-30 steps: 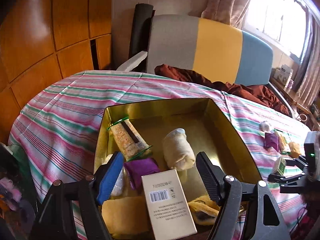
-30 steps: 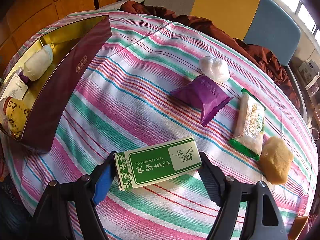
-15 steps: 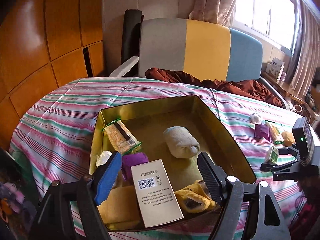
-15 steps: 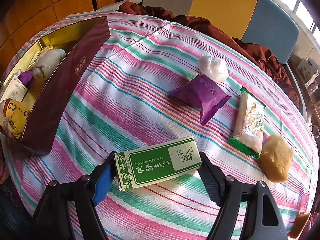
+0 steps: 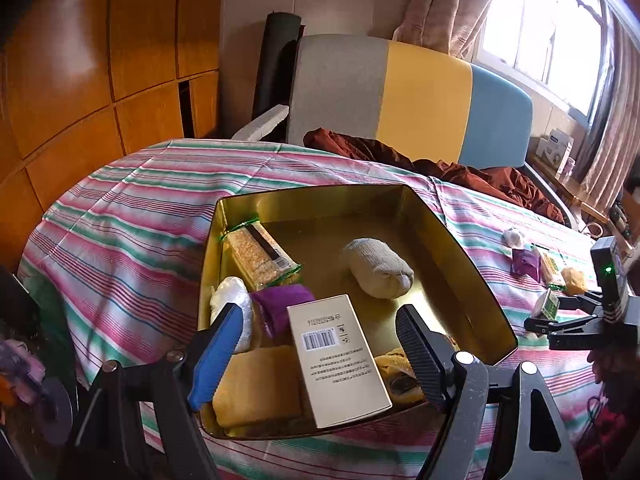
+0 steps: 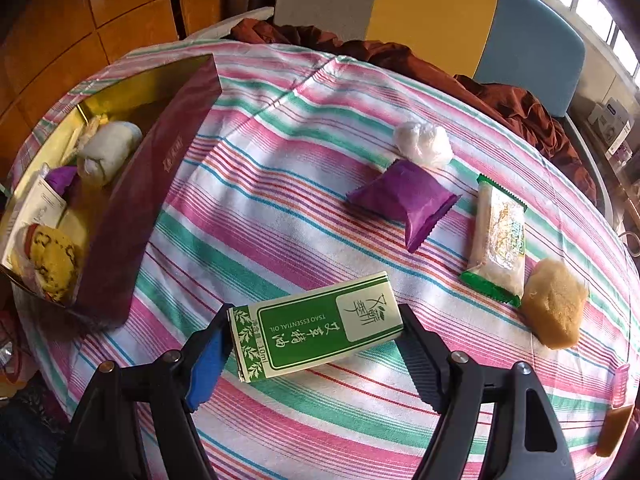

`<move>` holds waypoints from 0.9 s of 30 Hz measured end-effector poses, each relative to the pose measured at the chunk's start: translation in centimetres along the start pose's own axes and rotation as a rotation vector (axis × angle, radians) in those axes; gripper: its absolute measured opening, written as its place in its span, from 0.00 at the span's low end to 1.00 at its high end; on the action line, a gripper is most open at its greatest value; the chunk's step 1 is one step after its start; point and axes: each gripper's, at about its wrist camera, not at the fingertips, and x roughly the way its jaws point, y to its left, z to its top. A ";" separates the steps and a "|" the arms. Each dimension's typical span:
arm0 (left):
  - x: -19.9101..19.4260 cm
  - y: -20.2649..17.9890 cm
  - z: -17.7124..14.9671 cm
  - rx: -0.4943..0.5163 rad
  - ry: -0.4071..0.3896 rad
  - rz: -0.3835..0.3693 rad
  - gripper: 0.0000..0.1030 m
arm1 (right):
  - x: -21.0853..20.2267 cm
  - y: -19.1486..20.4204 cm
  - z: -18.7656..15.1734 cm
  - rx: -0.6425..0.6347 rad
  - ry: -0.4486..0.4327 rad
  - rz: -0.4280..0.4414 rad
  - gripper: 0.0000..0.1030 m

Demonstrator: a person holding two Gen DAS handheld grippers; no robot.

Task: Organize objects
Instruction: 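Carry the green box into the gold tray with the right tool and release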

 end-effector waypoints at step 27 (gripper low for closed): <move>-0.1 3.0 -1.1 -0.058 0.008 0.025 0.78 | 0.0 17.3 6.2 -0.178 -0.081 0.206 0.78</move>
